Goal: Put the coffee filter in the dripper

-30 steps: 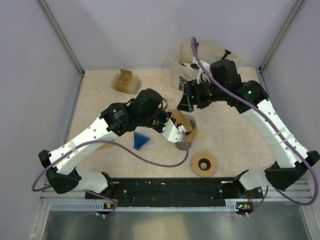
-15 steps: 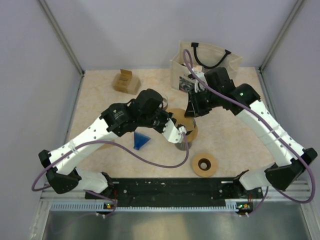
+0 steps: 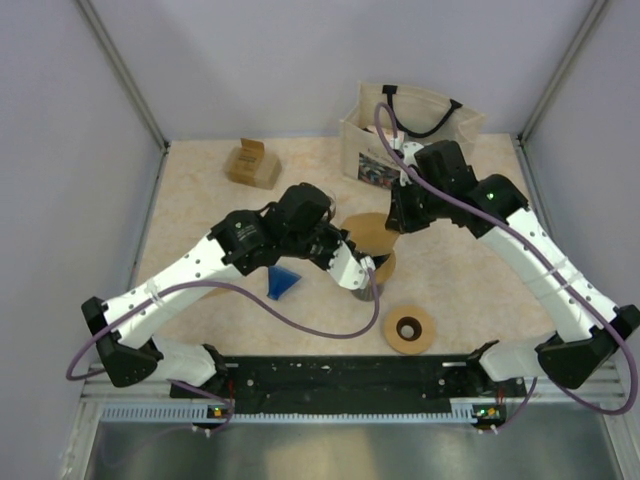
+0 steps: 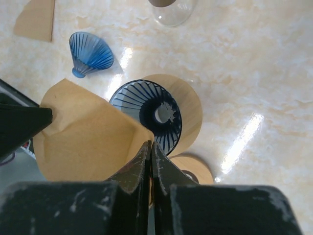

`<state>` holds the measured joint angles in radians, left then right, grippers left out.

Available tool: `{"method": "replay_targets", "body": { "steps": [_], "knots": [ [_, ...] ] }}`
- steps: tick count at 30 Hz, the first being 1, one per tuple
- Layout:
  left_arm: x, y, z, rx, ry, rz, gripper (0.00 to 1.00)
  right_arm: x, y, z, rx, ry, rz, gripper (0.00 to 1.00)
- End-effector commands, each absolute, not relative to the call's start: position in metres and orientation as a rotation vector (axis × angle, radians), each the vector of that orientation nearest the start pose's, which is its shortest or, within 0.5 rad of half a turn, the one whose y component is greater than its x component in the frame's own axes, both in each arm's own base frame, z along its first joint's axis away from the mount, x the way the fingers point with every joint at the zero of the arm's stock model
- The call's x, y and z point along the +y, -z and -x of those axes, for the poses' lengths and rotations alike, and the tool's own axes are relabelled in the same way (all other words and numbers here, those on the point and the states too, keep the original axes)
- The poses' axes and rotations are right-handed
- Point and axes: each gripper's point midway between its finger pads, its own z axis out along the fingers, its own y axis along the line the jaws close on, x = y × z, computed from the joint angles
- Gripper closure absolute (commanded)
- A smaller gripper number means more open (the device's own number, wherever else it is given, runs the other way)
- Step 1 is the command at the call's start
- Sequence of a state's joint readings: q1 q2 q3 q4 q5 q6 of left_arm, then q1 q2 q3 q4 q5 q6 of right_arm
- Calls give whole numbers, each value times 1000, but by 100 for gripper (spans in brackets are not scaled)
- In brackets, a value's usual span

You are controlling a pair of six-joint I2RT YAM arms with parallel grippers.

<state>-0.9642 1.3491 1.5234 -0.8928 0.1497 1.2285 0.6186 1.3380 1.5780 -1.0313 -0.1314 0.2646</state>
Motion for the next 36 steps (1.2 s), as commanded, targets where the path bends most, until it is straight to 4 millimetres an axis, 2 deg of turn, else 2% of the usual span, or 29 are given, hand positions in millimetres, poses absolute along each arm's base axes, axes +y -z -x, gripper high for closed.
{"method": "replay_targets", "body": {
  "steps": [1,12,25,30,32,33,35,36],
  "knots": [
    [-308,-289,-219,962,80,-2060,100,209,-296,-261,2303,-516,449,100],
    [-310,-261,-224,1039,94,-2140,100,209,-258,-267,2330,-470,477,100],
    [-313,-247,-224,1084,139,-2160,100,206,-242,-273,2323,-436,470,100],
    [-319,-260,-227,1092,148,-2108,99,207,-248,-271,2301,-455,476,87],
    [-320,-265,-225,1076,164,-2095,85,210,-251,-271,2294,-471,481,82],
    [-320,-268,-223,1062,173,-2087,81,210,-255,-271,2284,-476,477,75],
    [-321,-272,-221,1050,184,-2073,74,211,-261,-270,2272,-493,473,70],
    [-322,-273,-219,1049,197,-2067,69,211,-264,-270,2265,-499,469,63]
  ]
}}
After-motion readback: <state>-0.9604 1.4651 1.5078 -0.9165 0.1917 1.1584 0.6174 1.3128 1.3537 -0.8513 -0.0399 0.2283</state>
